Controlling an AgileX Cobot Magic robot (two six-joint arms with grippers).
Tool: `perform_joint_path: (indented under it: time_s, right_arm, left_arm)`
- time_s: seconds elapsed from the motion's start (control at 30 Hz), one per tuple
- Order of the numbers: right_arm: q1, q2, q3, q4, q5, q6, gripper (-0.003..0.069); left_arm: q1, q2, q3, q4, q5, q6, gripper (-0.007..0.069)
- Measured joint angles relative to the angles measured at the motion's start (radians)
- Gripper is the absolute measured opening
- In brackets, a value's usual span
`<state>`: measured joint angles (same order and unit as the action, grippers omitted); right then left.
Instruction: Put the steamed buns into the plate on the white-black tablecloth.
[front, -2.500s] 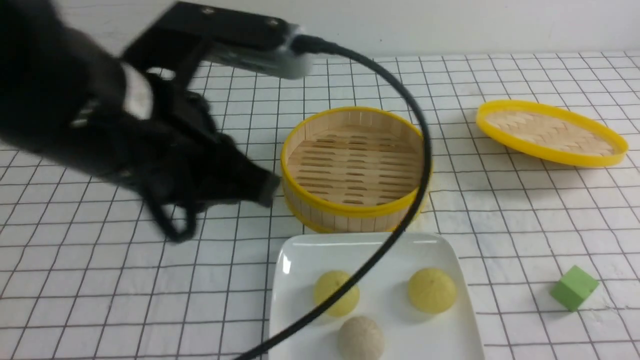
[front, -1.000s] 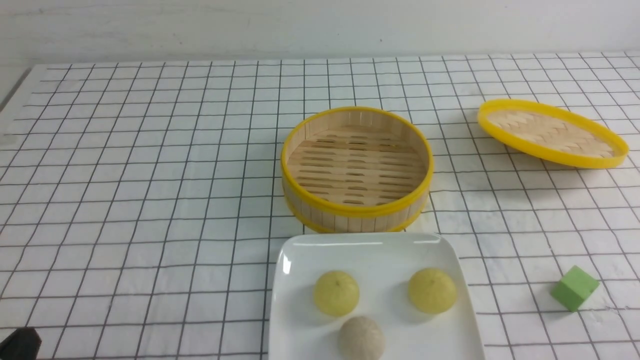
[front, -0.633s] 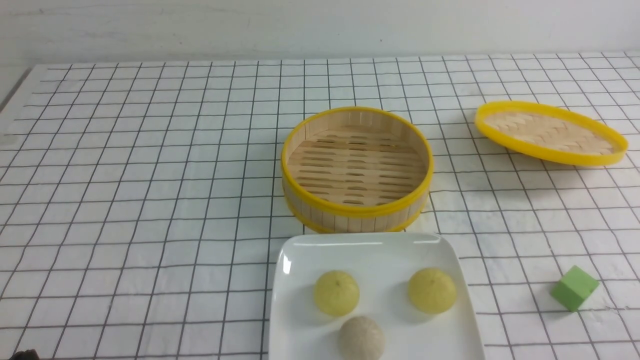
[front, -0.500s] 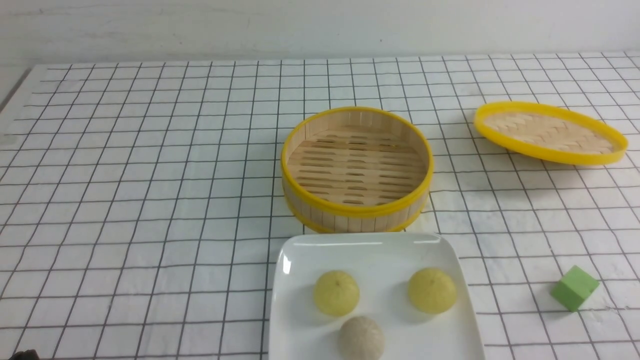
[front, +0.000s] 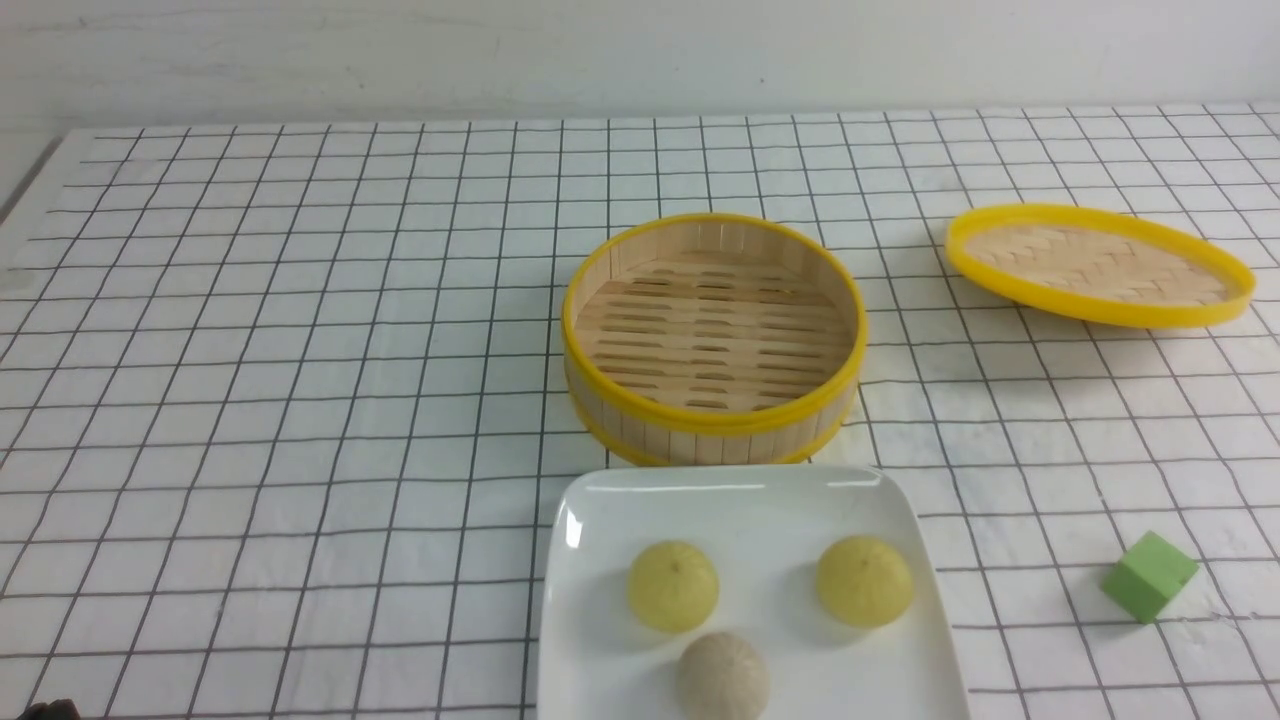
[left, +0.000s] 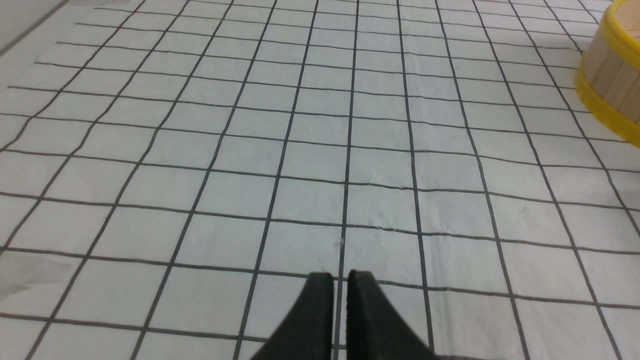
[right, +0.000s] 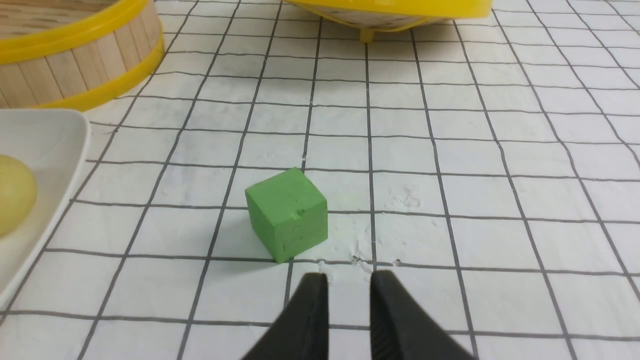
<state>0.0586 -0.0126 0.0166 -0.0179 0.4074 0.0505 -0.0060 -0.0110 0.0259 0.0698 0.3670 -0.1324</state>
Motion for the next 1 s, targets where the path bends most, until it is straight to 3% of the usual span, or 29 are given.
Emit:
perform_joint_path:
  time_s: [1.0]
  right_arm:
    - [0.0,0.0,0.0,0.0,0.0,0.0,0.02]
  left_arm:
    - [0.0,0.0,0.0,0.001,0.001,0.0,0.0098]
